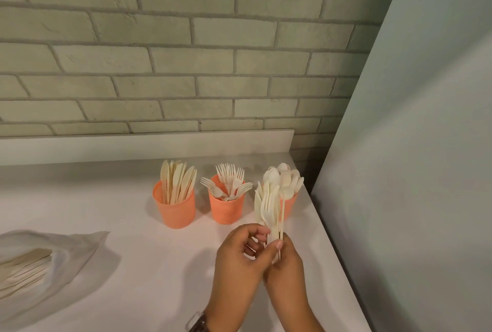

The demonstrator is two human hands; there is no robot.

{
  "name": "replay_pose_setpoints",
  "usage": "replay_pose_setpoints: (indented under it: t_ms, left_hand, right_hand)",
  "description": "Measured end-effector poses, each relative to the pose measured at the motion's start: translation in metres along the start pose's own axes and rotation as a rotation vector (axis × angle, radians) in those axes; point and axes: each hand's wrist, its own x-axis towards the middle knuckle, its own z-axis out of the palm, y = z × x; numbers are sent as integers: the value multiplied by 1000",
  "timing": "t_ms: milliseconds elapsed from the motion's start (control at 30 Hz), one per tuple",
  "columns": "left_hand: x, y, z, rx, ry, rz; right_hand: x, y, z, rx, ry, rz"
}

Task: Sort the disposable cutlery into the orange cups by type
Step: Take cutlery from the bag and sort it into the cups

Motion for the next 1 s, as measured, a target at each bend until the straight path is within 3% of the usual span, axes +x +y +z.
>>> replay_pose_setpoints:
  t_ms: [200, 333, 467, 633, 700, 800, 1000]
  left_hand:
    - [10, 10, -7, -202, 0, -178]
    - [15, 16, -14, -301, -53, -226]
    - [20, 25, -22, -289, -18, -165]
    - [63, 49, -52, -249, 201, 9]
    - [90, 50, -64, -167, 272, 83]
    - [120, 31, -62, 141, 299, 139]
    - [145, -17, -38, 461, 152, 85]
  right_hand:
    - [-2, -3, -6, -188, 20, -144]
    - [-2, -8, -6, -65, 8, -115]
    - [-2, -8, -4, 55, -73, -48]
    - [-6, -6, -10, 356, -161, 93]
    - [-5, -4, -14, 455, -153, 136]
    - [-1, -4, -19, 500, -131, 134]
    - [4, -4, -23, 494, -101, 134]
